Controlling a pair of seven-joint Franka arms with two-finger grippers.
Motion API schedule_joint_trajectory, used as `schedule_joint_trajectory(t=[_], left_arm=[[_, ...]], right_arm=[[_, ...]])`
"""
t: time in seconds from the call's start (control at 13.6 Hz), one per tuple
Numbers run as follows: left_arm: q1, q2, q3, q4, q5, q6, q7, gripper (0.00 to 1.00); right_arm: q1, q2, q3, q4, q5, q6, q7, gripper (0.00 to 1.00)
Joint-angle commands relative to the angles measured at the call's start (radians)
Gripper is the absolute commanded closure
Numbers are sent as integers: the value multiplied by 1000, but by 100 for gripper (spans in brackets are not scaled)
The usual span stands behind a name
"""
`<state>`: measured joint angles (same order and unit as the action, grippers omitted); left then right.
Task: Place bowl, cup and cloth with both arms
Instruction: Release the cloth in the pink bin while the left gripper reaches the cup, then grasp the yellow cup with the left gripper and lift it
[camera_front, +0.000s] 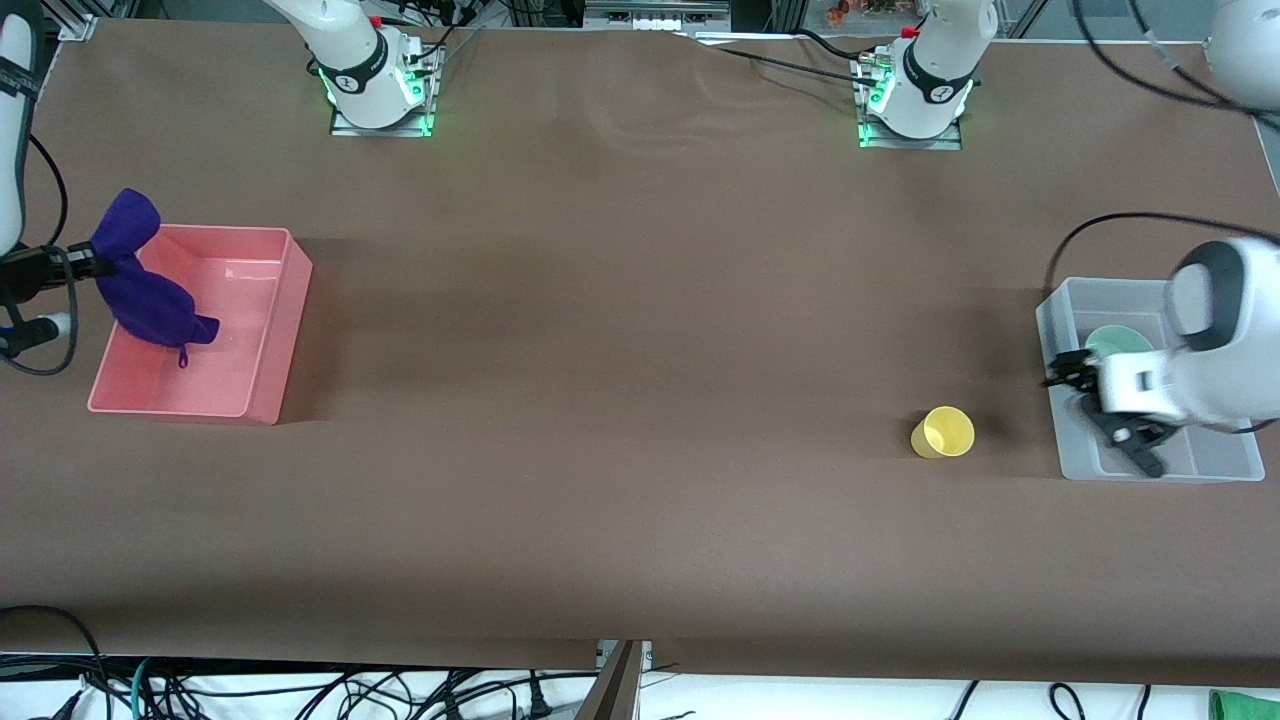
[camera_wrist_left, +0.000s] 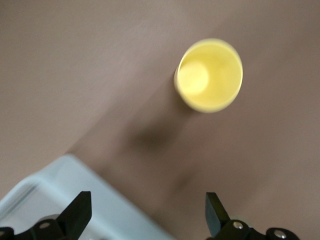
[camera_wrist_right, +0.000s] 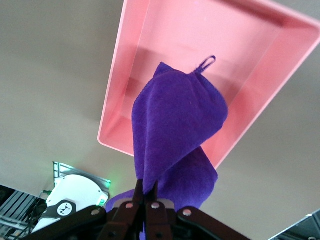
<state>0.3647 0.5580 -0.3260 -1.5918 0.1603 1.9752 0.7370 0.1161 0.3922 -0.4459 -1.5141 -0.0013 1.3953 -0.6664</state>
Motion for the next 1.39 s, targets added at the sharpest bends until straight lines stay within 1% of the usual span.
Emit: schedule_joint_trajectory(t=[0.0,0.07,0.15,0.22,0.37,0.44,0.66,0.73,0.88,0.95,1.03,1.1,1.17,1.25,1.32], left_arm=[[-44,104,5,46,-21,103,-131,2],[-52,137,4,44,-31,128,-171,6],[-55,161,4,49,-75,132,-198,14],[-55,175,5,50,-111,148,-203,34],[-64,207,5,44,-119,180,-212,89],[-63,220,5,46,-119,180,-217,100],[-61,211,5,50,-113,175,-211,100],[-58,207,5,53,-110,171,-206,100],[-52,163,8,53,-93,134,-188,100],[-43,128,10,56,-91,72,-157,100],[-26,85,19,59,-90,9,-121,100],[-7,38,30,59,-85,-60,-75,100],[0,-11,45,58,-32,-141,-38,100],[13,-50,48,55,46,-209,-18,100],[26,-82,47,49,126,-263,-1,100]], right_arm=[[8,-6,3,-32,12,8,101,45],[8,-7,4,-31,14,7,113,0],[8,-7,6,-28,27,5,117,0],[8,-9,6,-23,33,8,119,0],[8,-12,6,-17,34,13,119,0],[8,-12,6,-17,34,13,119,0],[10,-21,9,1,31,13,117,0],[10,-22,16,44,29,13,119,0],[11,-27,50,118,30,33,111,0],[11,-42,71,147,27,37,113,0],[11,-70,114,176,14,42,117,0],[11,-97,131,198,0,68,117,0],[11,-116,139,198,0,132,117,0],[11,-130,160,198,-3,193,116,0],[13,-147,173,193,-23,223,117,0]])
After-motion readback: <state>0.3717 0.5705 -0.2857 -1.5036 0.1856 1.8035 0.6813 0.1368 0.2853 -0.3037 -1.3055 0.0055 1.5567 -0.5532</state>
